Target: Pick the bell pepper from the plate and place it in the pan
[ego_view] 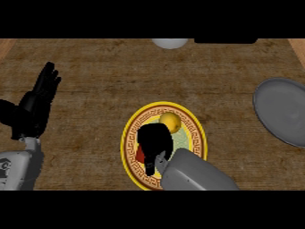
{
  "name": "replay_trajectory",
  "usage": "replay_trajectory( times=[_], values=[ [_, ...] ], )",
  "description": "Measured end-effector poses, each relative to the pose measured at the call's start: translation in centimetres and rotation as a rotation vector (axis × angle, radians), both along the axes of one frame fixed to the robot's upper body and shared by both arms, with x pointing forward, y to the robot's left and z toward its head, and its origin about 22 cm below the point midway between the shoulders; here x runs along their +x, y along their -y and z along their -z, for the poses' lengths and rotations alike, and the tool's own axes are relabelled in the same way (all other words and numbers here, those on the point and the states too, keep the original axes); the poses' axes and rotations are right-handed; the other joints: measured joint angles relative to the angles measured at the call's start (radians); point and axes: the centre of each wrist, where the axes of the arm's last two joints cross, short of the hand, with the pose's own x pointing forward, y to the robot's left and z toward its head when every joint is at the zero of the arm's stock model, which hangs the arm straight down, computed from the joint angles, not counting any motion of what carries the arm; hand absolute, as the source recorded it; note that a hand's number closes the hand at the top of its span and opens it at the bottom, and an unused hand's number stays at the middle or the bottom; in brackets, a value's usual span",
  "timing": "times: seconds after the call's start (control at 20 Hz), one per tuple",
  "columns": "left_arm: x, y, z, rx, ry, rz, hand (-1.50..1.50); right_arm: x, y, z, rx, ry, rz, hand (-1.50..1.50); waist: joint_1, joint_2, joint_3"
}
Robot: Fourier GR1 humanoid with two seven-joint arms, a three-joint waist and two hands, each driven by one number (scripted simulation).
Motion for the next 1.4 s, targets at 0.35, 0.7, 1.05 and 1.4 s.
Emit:
replay_trajectory(
  times=[0.35,0.7,1.05,1.4],
  values=[
    [0.1,0.6,0.9,-0.007,0.003,-0.005,0.0,0.2,0.2,0.6,0.01,0.031,-0.039,1.5,-0.003,-0.002,0.001],
    [-0.5,-0.3,0.8,-0.008,-0.009,-0.036,0.0,-6.6,5.7,1.2,0.066,0.077,-0.08,1.5,-0.027,-0.01,0.002],
    [-1.0,-1.3,1.0,-0.004,-0.009,-0.047,0.0,-10.9,11.3,-2.1,0.124,0.37,-0.029,1.5,-0.044,-0.01,0.001],
    [-1.0,-1.0,0.7,0.002,-0.008,-0.039,0.0,-13.7,14.8,-7.8,0.256,0.64,0.085,1.5,-0.039,-0.007,0.0]
  ],
)
